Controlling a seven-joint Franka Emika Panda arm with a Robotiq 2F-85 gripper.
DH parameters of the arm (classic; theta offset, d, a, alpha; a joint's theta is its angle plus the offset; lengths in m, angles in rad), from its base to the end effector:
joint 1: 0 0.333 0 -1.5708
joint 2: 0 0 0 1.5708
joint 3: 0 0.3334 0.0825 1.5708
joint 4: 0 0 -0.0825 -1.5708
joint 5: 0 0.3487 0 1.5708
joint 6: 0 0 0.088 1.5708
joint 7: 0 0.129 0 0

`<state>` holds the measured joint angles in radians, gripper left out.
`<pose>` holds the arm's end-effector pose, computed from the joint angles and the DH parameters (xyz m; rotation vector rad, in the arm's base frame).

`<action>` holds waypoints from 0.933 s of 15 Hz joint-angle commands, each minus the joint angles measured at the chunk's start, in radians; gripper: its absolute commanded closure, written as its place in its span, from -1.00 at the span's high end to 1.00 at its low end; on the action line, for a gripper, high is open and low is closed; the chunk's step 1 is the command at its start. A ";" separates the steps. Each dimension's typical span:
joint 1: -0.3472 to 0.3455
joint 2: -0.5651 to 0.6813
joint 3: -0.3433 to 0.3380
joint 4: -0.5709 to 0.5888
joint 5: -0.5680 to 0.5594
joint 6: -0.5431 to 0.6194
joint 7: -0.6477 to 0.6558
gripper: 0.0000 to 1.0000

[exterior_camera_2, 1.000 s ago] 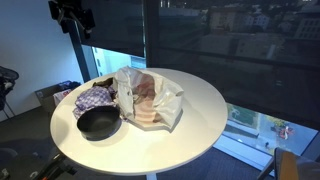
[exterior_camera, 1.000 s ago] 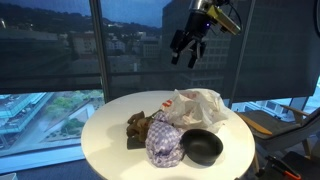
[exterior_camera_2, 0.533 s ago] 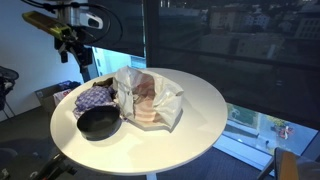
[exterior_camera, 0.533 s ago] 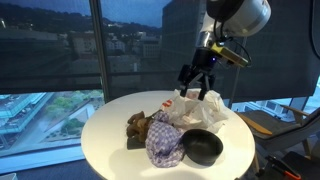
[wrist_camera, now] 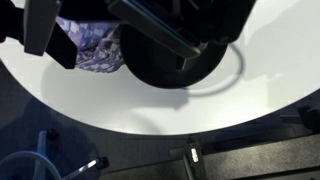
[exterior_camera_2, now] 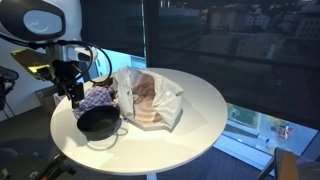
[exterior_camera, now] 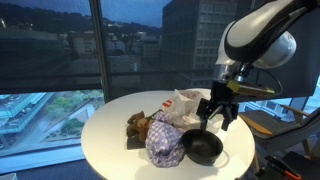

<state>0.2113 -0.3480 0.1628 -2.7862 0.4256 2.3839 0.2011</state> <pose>0.3093 0.1287 0.3278 -2.9232 0.2296 0.1622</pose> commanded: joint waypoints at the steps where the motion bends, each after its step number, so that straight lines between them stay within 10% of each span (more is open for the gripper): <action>1: -0.058 0.034 0.014 0.000 -0.061 0.097 0.130 1.00; 7: -0.150 0.196 -0.043 0.003 -0.058 0.212 0.242 1.00; 14: -0.122 0.396 -0.083 0.005 0.322 0.392 -0.104 1.00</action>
<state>0.0667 -0.0232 0.0768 -2.7820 0.5569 2.6671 0.2803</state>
